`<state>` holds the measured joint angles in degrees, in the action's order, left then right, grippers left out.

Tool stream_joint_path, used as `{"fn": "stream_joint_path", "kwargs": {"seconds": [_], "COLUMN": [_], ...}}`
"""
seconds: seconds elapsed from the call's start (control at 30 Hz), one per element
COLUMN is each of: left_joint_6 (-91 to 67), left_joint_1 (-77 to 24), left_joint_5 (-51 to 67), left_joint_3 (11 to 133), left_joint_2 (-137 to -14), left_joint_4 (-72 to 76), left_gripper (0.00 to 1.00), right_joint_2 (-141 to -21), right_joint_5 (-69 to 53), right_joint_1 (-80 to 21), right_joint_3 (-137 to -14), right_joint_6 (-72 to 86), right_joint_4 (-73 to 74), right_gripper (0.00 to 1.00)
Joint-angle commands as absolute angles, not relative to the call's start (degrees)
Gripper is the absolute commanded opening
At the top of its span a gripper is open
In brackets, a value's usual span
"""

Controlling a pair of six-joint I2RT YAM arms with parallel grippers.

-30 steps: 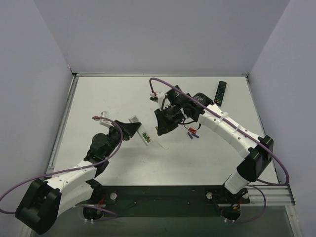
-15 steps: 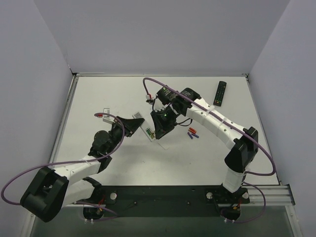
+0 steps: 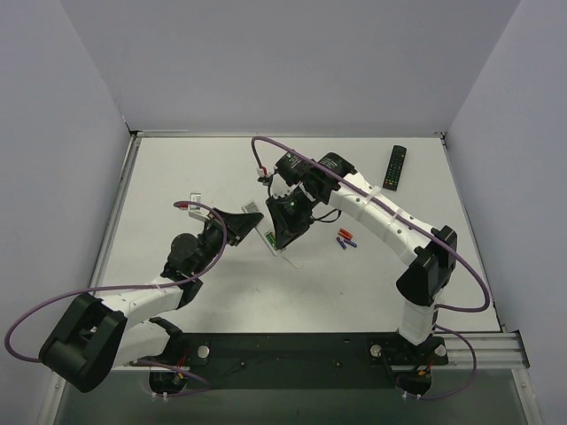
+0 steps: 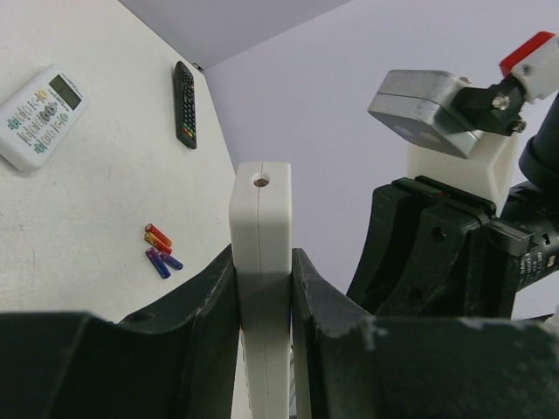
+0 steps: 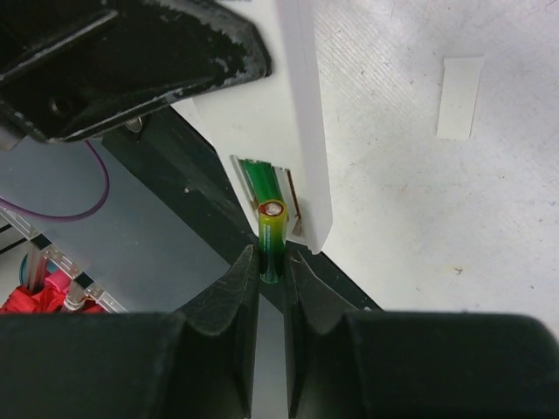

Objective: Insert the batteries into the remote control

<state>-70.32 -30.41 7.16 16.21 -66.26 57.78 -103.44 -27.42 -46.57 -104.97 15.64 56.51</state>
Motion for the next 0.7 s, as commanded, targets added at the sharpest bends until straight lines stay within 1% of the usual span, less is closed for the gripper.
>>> {"fn": "stream_joint_path", "kwargs": {"seconds": [0.0,0.17,0.3,0.63,0.67], "left_joint_6": [-70.75,-70.66,-70.84,-71.45,-71.89], "left_joint_1": [-30.76,-30.85,-30.85,-31.03,-31.03], "left_joint_5": [8.09,8.35,8.26,8.96,9.14], "left_joint_3": [19.07,18.98,18.63,18.02,17.84], "left_joint_2": [-66.09,-65.66,-65.48,-65.74,-65.92], "left_joint_4": [63.72,64.16,64.25,65.83,66.53], "left_gripper": [0.0,0.0,0.0,0.0,0.0], "right_joint_2": [-105.47,-106.7,-106.7,-107.67,-107.75], "right_joint_5": [-27.25,-26.99,-25.23,-24.26,-24.0], "right_joint_1": [-47.29,-47.64,-47.64,-47.64,-47.64], "right_joint_3": [-107.31,-108.19,-108.89,-110.74,-110.92], "right_joint_6": [16.52,16.7,17.23,18.28,18.28], "right_joint_4": [61.43,62.58,62.58,63.02,63.1], "right_gripper": [0.0,0.0,0.08,0.1,0.13]}}
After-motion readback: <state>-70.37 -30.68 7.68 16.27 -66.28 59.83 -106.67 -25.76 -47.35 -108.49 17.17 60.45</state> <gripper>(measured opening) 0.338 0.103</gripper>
